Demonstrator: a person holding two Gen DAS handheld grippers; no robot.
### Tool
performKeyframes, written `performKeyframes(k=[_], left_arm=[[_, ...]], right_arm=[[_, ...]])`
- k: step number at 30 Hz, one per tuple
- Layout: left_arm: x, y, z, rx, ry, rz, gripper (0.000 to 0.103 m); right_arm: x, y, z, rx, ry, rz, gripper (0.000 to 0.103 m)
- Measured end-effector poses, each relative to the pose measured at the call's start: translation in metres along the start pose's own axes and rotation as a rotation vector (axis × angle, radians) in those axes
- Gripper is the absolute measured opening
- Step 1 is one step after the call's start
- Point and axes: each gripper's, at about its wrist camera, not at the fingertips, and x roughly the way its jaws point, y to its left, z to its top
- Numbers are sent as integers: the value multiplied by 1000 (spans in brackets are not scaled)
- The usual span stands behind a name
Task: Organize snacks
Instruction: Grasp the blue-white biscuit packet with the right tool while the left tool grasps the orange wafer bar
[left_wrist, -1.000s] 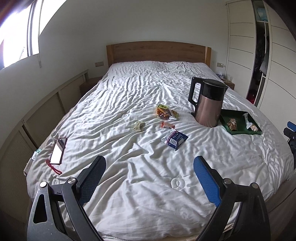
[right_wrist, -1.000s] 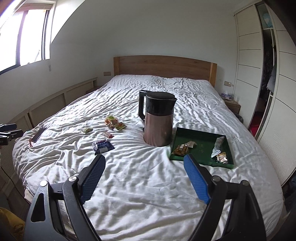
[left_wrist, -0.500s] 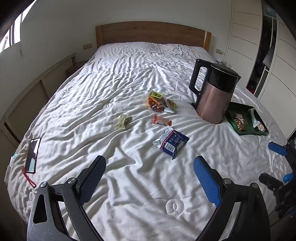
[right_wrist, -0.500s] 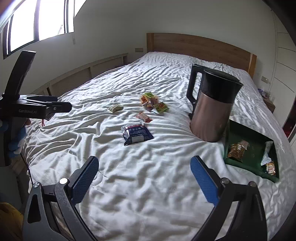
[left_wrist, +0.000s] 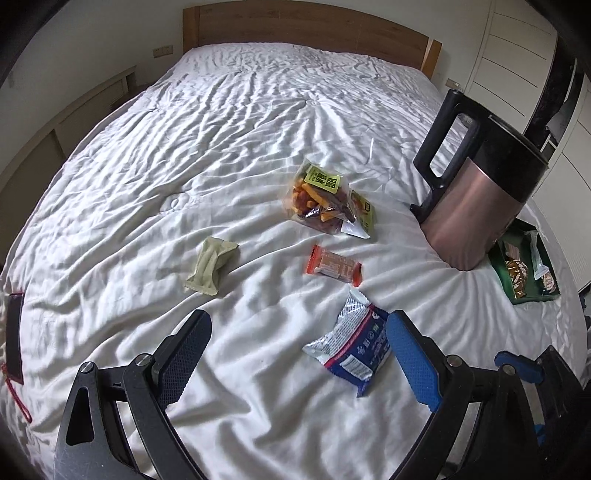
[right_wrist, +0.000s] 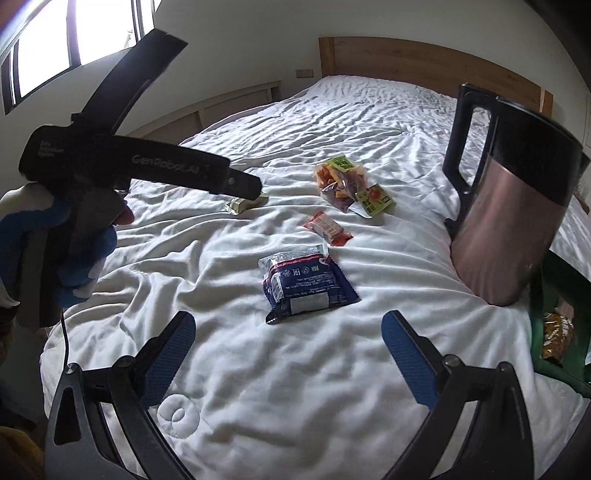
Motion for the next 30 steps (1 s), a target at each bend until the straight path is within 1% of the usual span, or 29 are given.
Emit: performKeyframes(k=[5,8,14,20,24,30], left_arm=[[47,-12,20,29,54,-21,93],[72,-21,31,53,86,-13,93],[116,-32,37,88,149,-9,93],[134,-35,37,123,164,-11,93],[143,-30,36,119,173,-19,93],[152,-29,35,130,176,-27,90]], right_arm=[[36,-8,7,2,16,27,103],[54,-12,10,-1,24,34,103],[78,-16,15,-16,21,45,103],[100,-15,14,-54,38,43,103],[115,-15,14,-73,51,43,103],[129,-21,15,-56,66,64,103]])
